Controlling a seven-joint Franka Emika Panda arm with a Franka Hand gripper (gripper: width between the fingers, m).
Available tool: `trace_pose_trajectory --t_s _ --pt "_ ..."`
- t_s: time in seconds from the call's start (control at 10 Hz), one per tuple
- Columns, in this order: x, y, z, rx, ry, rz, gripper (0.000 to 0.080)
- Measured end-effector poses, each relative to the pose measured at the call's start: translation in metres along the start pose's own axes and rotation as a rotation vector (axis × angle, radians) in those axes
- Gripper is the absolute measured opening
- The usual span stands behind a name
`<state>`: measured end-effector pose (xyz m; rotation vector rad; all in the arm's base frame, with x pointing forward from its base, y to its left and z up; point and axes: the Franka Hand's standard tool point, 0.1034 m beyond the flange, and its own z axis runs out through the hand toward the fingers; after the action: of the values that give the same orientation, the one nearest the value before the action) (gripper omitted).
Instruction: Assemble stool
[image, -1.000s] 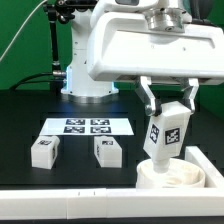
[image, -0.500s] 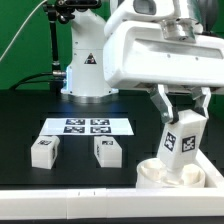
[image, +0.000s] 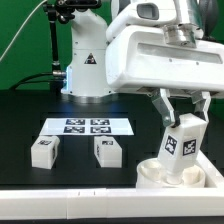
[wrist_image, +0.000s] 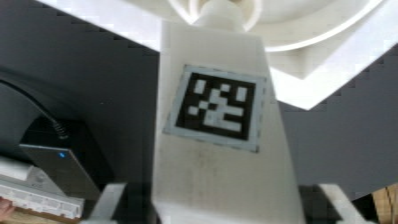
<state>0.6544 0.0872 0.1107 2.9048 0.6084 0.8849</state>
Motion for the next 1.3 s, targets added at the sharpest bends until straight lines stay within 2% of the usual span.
trace_pose_trajectory --t_s 0.2,0.5,1.3 --pt "-0.002 -0.004 0.000 0.004 -0.003 -0.004 0.0325" --pt "-0.003 -0.001 0.000 0.002 -0.005 -0.003 0.0325" --pt "-0.014 -0.005 0.009 0.006 -0.020 -0.003 0.0325"
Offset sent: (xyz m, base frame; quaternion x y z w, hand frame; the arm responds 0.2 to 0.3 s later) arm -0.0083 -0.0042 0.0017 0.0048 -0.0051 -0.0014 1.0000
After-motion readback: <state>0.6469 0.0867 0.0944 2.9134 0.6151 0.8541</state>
